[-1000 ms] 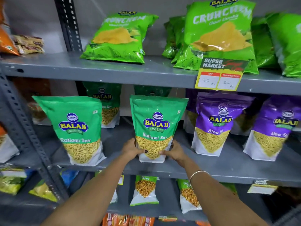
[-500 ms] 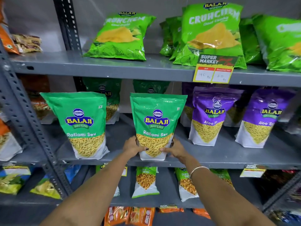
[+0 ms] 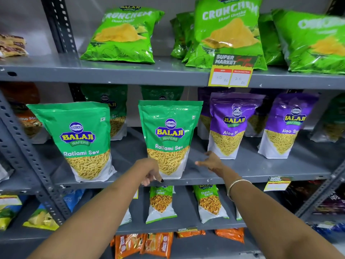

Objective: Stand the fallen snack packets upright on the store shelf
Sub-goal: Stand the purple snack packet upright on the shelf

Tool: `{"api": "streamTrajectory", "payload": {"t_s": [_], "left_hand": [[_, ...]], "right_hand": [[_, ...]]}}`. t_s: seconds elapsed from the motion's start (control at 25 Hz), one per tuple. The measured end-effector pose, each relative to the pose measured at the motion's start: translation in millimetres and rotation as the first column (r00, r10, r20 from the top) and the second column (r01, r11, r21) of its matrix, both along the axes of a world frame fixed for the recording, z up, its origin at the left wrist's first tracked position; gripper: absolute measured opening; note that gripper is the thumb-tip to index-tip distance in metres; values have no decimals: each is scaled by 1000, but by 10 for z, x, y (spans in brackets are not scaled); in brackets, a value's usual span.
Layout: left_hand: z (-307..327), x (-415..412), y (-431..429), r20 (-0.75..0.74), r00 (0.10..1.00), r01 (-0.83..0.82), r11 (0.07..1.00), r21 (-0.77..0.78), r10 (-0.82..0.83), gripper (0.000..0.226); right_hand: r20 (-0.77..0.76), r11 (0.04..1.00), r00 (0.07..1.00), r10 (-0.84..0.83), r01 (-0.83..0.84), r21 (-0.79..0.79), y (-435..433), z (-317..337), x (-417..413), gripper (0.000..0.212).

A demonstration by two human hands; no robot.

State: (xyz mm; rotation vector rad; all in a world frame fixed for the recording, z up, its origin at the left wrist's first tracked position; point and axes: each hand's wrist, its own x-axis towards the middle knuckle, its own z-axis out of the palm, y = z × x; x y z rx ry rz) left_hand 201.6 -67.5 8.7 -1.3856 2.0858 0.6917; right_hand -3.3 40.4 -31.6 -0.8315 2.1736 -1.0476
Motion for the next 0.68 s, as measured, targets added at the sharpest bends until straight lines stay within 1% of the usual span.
{"api": "streamTrajectory", "payload": {"t_s": [0.04, 0.08, 0.16, 0.2, 0.24, 0.32, 0.36, 0.4, 0.44, 0.48, 0.52, 0.56, 0.6, 0.64, 0.68], "left_hand": [[38, -144, 59, -5, 1000, 23, 998, 52, -22, 37], [62, -305, 120, -53, 998, 51, 995, 87, -47, 37], [57, -724, 258, -235, 971, 70, 990, 121, -40, 33], [19, -939, 309, -348, 937, 56, 991, 123, -10, 33], [-17, -1167, 353, -456, 890, 24, 994, 104, 26, 40], [-152, -1642, 382, -633, 769, -81, 996, 42, 89, 70], [-213, -1849, 386, -695, 708, -142, 989, 36, 126, 83], [-281, -2014, 380, -752, 637, -192, 980, 58, 170, 90], [-337, -2155, 376, -790, 571, -230, 967, 105, 222, 90], [-378, -2256, 370, -824, 497, -257, 953, 160, 272, 84], [-430, -2343, 371, -847, 423, -279, 936, 216, 322, 80], [-461, -2392, 393, -859, 367, -298, 919, 257, 358, 79], [-486, -2423, 415, -858, 338, -330, 902, 277, 387, 77], [-521, -2450, 429, -862, 308, -366, 887, 283, 402, 69], [-527, -2457, 459, -869, 280, -400, 872, 281, 408, 58]], "right_hand": [[-45, 999, 998, -41, 42, 21, 67, 21, -164, 78], [-89, 995, 992, -90, 93, 36, 129, 22, -348, 75], [-134, 984, 975, -175, 179, 22, 252, 6, -788, 79], [-126, 973, 966, -228, 229, 0, 306, -7, -991, 84], [-129, 964, 955, -266, 266, -11, 355, -1, -1187, 90], [-133, 960, 951, -279, 276, -35, 397, -21, -1548, 101], [-90, 971, 968, -235, 229, -67, 391, -31, -1699, 105], [-34, 982, 987, -157, 152, -111, 352, -68, -1839, 107], [37, 987, 997, -66, 70, -145, 321, -87, -1935, 108], [90, 986, 996, 17, -2, -167, 282, -114, -2013, 108], [135, 986, 988, 73, -51, -156, 254, -141, -2083, 106], [163, 981, 978, 131, -103, -165, 217, -181, -2145, 101], [170, 974, 971, 168, -138, -178, 205, -192, -2164, 88], [170, 966, 967, 189, -152, -209, 216, -183, -2167, 71], [187, 959, 962, 197, -149, -242, 241, -163, -2161, 61]]}}
